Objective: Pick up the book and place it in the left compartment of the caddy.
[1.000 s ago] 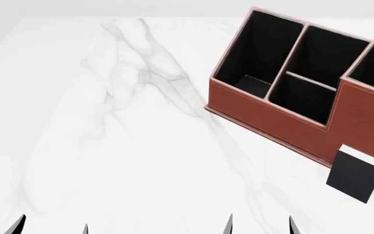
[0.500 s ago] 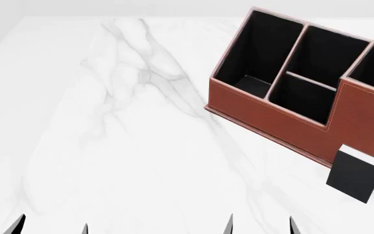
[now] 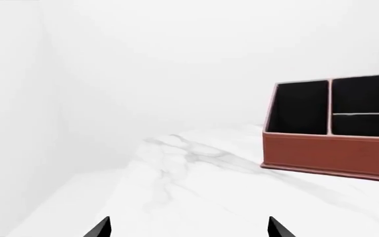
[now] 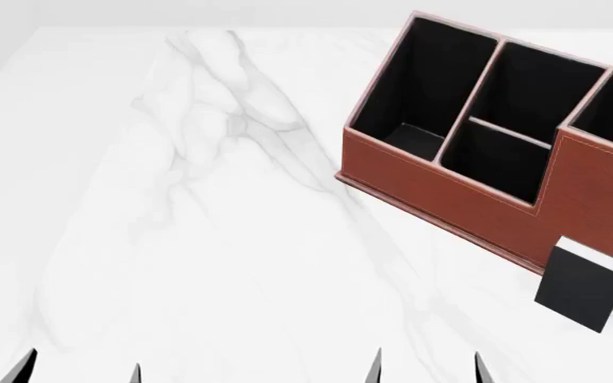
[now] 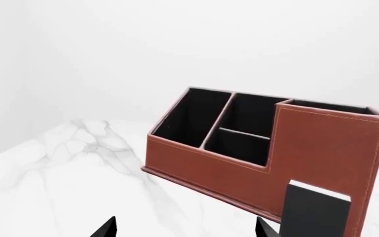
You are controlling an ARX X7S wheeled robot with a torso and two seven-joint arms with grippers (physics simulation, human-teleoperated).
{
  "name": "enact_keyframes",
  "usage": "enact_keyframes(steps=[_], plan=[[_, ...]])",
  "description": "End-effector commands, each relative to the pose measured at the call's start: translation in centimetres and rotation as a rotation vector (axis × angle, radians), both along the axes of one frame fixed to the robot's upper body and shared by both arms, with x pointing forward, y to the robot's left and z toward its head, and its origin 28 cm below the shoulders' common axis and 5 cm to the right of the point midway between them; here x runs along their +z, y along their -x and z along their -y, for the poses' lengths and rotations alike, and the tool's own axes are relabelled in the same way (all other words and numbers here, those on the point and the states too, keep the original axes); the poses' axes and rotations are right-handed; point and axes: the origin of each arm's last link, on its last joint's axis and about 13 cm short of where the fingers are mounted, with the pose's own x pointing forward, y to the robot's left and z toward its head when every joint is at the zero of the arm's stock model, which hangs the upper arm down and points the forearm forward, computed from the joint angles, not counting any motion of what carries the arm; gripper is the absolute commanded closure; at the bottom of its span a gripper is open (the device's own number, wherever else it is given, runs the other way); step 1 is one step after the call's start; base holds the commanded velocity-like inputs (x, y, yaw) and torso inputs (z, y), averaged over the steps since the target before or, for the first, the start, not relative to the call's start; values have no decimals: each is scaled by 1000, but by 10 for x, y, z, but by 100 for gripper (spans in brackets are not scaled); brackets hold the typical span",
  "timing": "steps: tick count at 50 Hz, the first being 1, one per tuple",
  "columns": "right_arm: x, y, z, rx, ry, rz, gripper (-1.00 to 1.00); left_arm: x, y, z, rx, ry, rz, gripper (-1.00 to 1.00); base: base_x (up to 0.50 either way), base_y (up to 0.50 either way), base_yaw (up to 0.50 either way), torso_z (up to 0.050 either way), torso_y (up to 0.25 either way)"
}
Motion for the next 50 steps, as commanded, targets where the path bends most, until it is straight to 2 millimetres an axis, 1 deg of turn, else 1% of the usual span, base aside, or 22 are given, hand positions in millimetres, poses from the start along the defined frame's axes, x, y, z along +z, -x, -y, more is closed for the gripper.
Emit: enact_keyframes(steps=[1,6,22,50], plan=[[0,0,1,-5,0,5,-100,2,0,0,8,-6,5,-100,0,0,0,0,0],[0,-2,1,-5,2,7,-100,2,-1,0,11,-11,10,-100,0,0,0,0,0],[4,3,2,2,-10,42,-100,0,-1,0,10,-21,14,-100,34,0,0,0,0],[4,2,2,-3,-12,42,-100,-1,0,1,5,-31,8,-100,495,0,0,0,0]])
